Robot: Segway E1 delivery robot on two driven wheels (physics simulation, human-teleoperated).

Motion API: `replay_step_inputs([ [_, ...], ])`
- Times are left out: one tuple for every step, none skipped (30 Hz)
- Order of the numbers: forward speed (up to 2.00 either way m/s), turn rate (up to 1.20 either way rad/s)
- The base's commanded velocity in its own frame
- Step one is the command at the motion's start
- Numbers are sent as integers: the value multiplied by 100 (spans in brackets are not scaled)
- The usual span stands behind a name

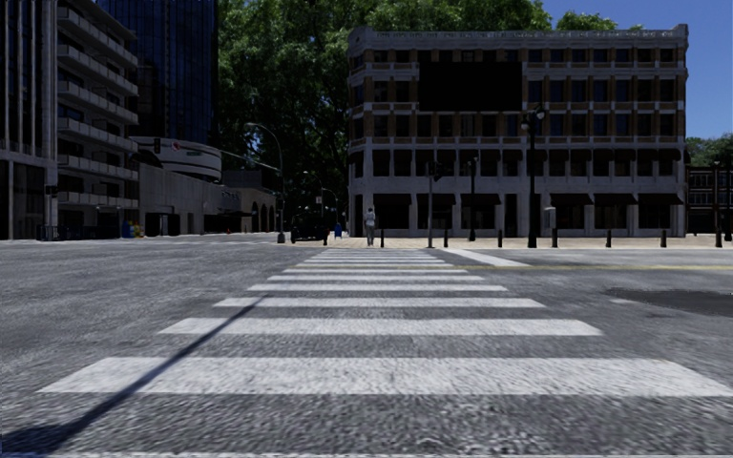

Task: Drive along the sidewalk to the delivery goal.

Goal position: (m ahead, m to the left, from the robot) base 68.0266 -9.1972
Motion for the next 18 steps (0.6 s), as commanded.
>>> replay_step_inputs([
  [163, 0],
  [140, 0],
  [132, 0],
  [131, 0],
  [130, 0],
  [130, 0],
  [130, 0],
  [130, 0],
  [130, 0],
  [130, 0],
  [131, 0],
  [131, 0],
  [131, 0],
  [131, 0],
  [131, 0],
  [131, 0],
  [131, 0],
  [131, 0],
])
